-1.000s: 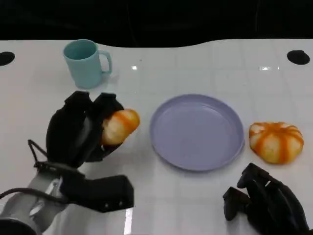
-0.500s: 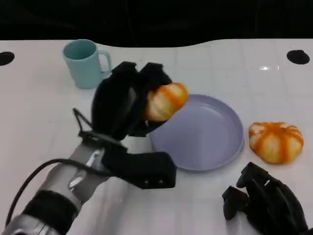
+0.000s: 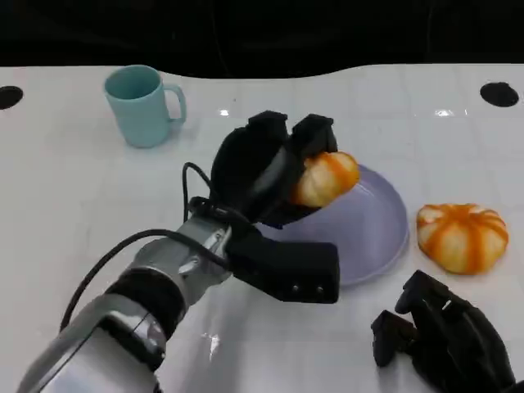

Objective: Grasp the bread from the table and place it into the plate.

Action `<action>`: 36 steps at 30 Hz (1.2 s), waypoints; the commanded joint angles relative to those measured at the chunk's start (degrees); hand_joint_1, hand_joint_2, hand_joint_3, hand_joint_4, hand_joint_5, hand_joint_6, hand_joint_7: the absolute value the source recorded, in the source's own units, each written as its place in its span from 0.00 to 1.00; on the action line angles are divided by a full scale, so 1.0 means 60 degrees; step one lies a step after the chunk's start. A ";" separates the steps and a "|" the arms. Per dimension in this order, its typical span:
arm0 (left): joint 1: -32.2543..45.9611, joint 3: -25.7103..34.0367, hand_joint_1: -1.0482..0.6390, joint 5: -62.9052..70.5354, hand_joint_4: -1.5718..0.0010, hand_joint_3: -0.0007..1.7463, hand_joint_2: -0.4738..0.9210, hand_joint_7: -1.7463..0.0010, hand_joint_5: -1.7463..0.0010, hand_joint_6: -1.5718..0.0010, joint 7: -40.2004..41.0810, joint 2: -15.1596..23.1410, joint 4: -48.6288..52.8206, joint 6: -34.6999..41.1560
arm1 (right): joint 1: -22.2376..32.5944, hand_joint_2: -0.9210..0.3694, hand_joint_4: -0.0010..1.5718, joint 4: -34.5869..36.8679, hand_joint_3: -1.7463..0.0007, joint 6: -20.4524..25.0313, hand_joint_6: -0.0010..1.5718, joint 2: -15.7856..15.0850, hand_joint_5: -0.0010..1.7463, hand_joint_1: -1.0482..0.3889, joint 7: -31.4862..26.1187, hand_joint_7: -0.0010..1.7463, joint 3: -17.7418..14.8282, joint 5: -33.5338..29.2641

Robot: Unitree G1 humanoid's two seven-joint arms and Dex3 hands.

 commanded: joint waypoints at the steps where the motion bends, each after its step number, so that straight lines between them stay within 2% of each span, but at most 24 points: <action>1: -0.0585 -0.0318 0.39 -0.0087 0.68 0.33 0.93 0.68 0.46 0.69 -0.2529 0.0164 0.0155 0.0315 | 0.0185 0.00 0.49 -0.0076 0.85 0.0068 0.43 -0.0091 0.96 0.34 -0.0054 0.81 -0.0022 0.0036; 2: -0.0639 -0.0399 0.39 -0.0068 0.73 0.26 0.96 0.78 0.54 0.72 -0.2991 0.0218 0.0094 0.0359 | 0.0190 0.00 0.49 -0.0089 0.85 0.0077 0.43 -0.0094 0.96 0.35 -0.0041 0.81 -0.0019 0.0044; 3: -0.0659 -0.0458 0.33 -0.0064 0.82 0.20 0.98 0.87 0.61 0.79 -0.3350 0.0266 0.0021 0.0390 | 0.0190 0.00 0.49 -0.0084 0.85 0.0049 0.43 -0.0097 0.96 0.35 -0.0020 0.81 -0.0022 0.0046; 4: -0.0661 -0.0500 0.28 -0.0066 0.88 0.18 0.99 0.90 0.64 0.83 -0.3598 0.0302 -0.0051 0.0434 | 0.0191 0.00 0.49 -0.0077 0.85 0.0015 0.43 -0.0098 0.96 0.35 -0.0009 0.82 -0.0025 0.0040; 7: -0.0664 -0.0595 0.12 -0.0081 0.98 0.21 1.00 0.96 0.73 0.91 -0.4571 0.0383 -0.0306 0.0791 | 0.0194 0.00 0.49 -0.0065 0.85 -0.0014 0.43 -0.0100 0.96 0.35 0.0016 0.82 -0.0040 0.0048; 10: -0.0618 -0.0557 0.03 -0.0218 1.00 0.27 1.00 0.98 0.82 0.95 -0.5456 0.0436 -0.0563 0.1055 | 0.0181 0.00 0.49 -0.0046 0.85 0.0044 0.43 -0.0104 0.96 0.34 0.0039 0.81 -0.0062 0.0094; 12: -0.0577 -0.0533 0.01 -0.0314 1.00 0.32 1.00 0.99 0.90 0.97 -0.5888 0.0484 -0.0713 0.1141 | 0.0183 0.00 0.49 -0.0060 0.85 0.0107 0.43 -0.0106 0.96 0.34 0.0014 0.81 -0.0064 0.0107; 15: -0.0473 -0.0443 0.00 -0.0462 1.00 0.34 1.00 1.00 0.96 0.98 -0.6248 0.0587 -0.0951 0.1136 | 0.0186 0.00 0.50 -0.0076 0.86 0.0089 0.43 -0.0103 0.96 0.34 -0.0019 0.80 -0.0054 0.0074; 21: -0.0063 -0.0366 0.00 -0.0583 1.00 0.34 1.00 0.99 0.97 0.97 -0.6080 0.1024 -0.1561 0.0902 | 0.0152 0.00 0.50 -0.0025 0.85 0.0017 0.44 -0.0095 0.96 0.34 -0.0014 0.80 -0.0057 0.0047; 24: 0.0535 0.0026 0.00 -0.1045 0.97 0.33 1.00 0.98 0.95 0.94 -0.5516 0.1305 -0.2018 0.0186 | 0.0167 0.00 0.49 -0.0052 0.85 0.0014 0.43 -0.0082 0.95 0.34 -0.0027 0.80 -0.0051 0.0045; 26: 0.1134 0.0579 0.06 -0.1731 0.92 0.28 1.00 0.96 0.92 0.91 -0.5259 0.1414 -0.2418 -0.0469 | 0.0173 0.00 0.49 -0.0077 0.85 0.0064 0.43 -0.0070 0.95 0.34 -0.0011 0.80 -0.0063 0.0093; 27: 0.1504 0.0961 0.09 -0.2237 0.89 0.25 1.00 0.95 0.83 0.86 -0.5123 0.1381 -0.2616 -0.0838 | 0.0180 0.00 0.49 -0.0106 0.86 0.0109 0.43 -0.0071 0.95 0.35 -0.0026 0.80 -0.0064 0.0107; 28: 0.1922 0.1387 0.15 -0.2843 0.88 0.20 1.00 0.90 0.60 0.76 -0.5027 0.1277 -0.2835 -0.1218 | 0.0185 0.00 0.49 -0.0125 0.85 0.0118 0.43 -0.0084 0.94 0.35 -0.0041 0.80 -0.0053 0.0088; 29: 0.2299 0.1766 0.18 -0.3395 0.87 0.18 1.00 0.79 0.42 0.73 -0.4945 0.1161 -0.3024 -0.1597 | 0.0187 0.00 0.49 -0.0139 0.85 0.0134 0.44 -0.0095 0.95 0.35 -0.0049 0.80 -0.0044 0.0079; 30: 0.2677 0.2149 0.21 -0.4025 0.84 0.16 1.00 0.63 0.30 0.74 -0.4978 0.0985 -0.3218 -0.1913 | 0.0183 0.00 0.50 -0.0136 0.85 0.0130 0.44 -0.0106 0.95 0.35 -0.0051 0.80 -0.0037 0.0065; 31: 0.3123 0.2617 0.25 -0.5128 0.78 0.13 1.00 0.39 0.16 0.75 -0.5450 0.0671 -0.3430 -0.2241 | 0.0183 0.00 0.50 -0.0135 0.85 0.0124 0.44 -0.0106 0.95 0.35 -0.0059 0.81 -0.0035 0.0058; 33: 0.3832 0.3220 0.30 -0.6907 0.69 0.10 1.00 0.13 0.04 0.75 -0.6476 0.0228 -0.3918 -0.2476 | 0.0176 0.00 0.50 -0.0120 0.85 0.0140 0.43 -0.0092 0.95 0.35 -0.0051 0.81 -0.0051 0.0092; 35: 0.4468 0.3466 0.29 -0.8015 0.62 0.12 1.00 0.03 0.01 0.74 -0.7322 0.0090 -0.4648 -0.2341 | 0.0173 0.00 0.50 -0.0095 0.85 0.0070 0.43 -0.0086 0.95 0.35 -0.0056 0.81 -0.0050 0.0064; 36: 0.4841 0.3520 0.27 -0.8472 0.61 0.14 1.00 0.01 0.00 0.74 -0.7738 0.0104 -0.5189 -0.2065 | 0.0172 0.00 0.50 -0.0096 0.85 0.0067 0.43 -0.0085 0.95 0.35 -0.0056 0.81 -0.0047 0.0061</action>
